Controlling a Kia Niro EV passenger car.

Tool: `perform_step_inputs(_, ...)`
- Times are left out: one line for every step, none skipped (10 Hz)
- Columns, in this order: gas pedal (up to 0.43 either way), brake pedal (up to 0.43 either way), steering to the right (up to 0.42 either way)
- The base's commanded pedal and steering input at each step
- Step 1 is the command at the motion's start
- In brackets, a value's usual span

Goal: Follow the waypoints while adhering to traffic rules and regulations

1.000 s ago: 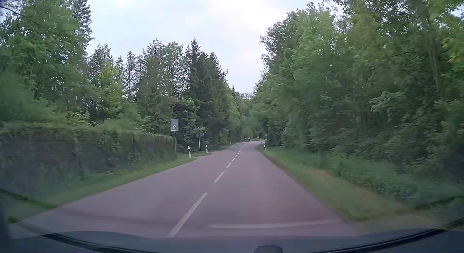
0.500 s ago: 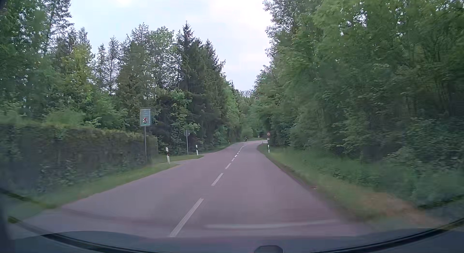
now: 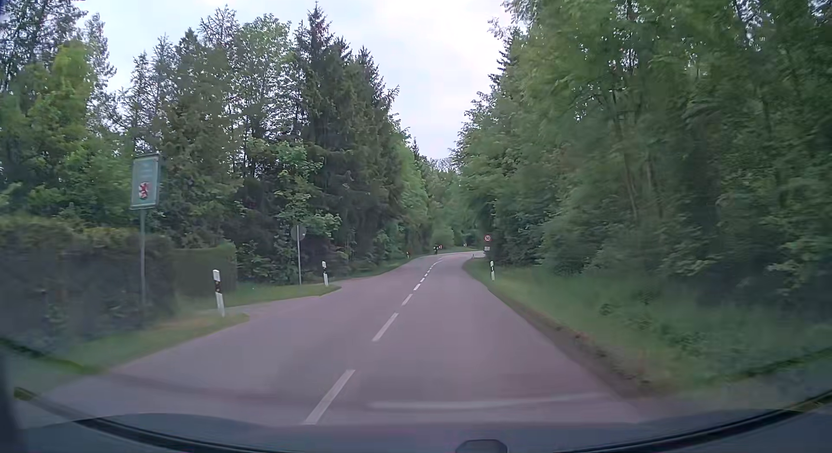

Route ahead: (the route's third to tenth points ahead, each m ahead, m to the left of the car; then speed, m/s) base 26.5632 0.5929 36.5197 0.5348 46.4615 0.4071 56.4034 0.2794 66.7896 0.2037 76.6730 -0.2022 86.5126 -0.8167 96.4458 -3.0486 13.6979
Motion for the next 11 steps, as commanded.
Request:
perform_step_inputs(0.11, 0.0, -0.002)
perform_step_inputs(0.11, 0.0, -0.002)
perform_step_inputs(0.11, 0.0, -0.002)
perform_step_inputs(0.098, 0.0, -0.002)
perform_step_inputs(0.098, 0.0, -0.002)
perform_step_inputs(0.098, 0.0, -0.002)
perform_step_inputs(0.098, 0.0, -0.002)
perform_step_inputs(0.079, 0.0, -0.001)
perform_step_inputs(0.039, 0.0, 0.0)
perform_step_inputs(0.039, 0.0, 0.001)
perform_step_inputs(0.028, 0.0, 0.001)
